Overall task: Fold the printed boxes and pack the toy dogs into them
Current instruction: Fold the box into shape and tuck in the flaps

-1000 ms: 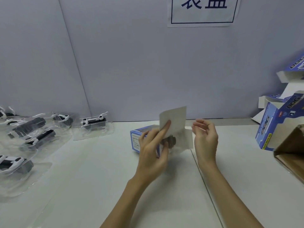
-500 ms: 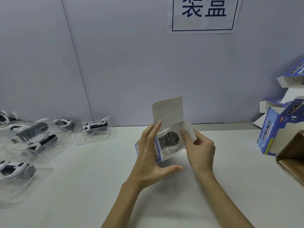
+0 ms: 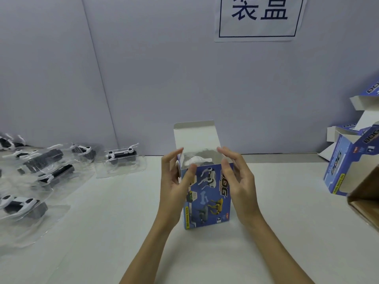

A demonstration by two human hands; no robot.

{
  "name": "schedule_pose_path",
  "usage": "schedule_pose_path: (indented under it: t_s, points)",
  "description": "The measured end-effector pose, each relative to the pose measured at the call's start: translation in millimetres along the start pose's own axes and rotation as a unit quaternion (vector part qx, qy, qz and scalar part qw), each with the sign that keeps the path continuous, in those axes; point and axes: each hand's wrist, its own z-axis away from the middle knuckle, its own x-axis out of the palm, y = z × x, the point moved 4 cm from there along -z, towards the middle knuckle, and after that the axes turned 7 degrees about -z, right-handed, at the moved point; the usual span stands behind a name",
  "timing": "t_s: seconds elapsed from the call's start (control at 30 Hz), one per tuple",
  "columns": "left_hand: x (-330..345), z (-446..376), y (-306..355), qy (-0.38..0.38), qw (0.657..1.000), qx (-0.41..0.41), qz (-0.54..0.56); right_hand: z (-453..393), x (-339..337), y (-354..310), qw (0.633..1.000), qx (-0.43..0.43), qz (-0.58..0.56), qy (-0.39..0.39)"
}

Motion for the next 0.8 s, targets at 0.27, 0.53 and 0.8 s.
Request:
schedule_pose_path:
  t_s: [0.27, 0.53, 0.8]
  points:
    - [-5, -2, -4, -0.010, 0.996, 0.013, -0.084, -4, 3, 1, 0.999, 0.004, 0.032, 0.002]
    - [-6, -9, 4, 0.021, 0.988, 0.042, -0.150, -11, -1, 1, 1.000, 0.005, 0.013, 0.010]
    - [0, -8, 3, 0.009, 0.999, -0.041, 0.003, -13, -2, 2, 0.994, 0.042, -0.090, 0.050]
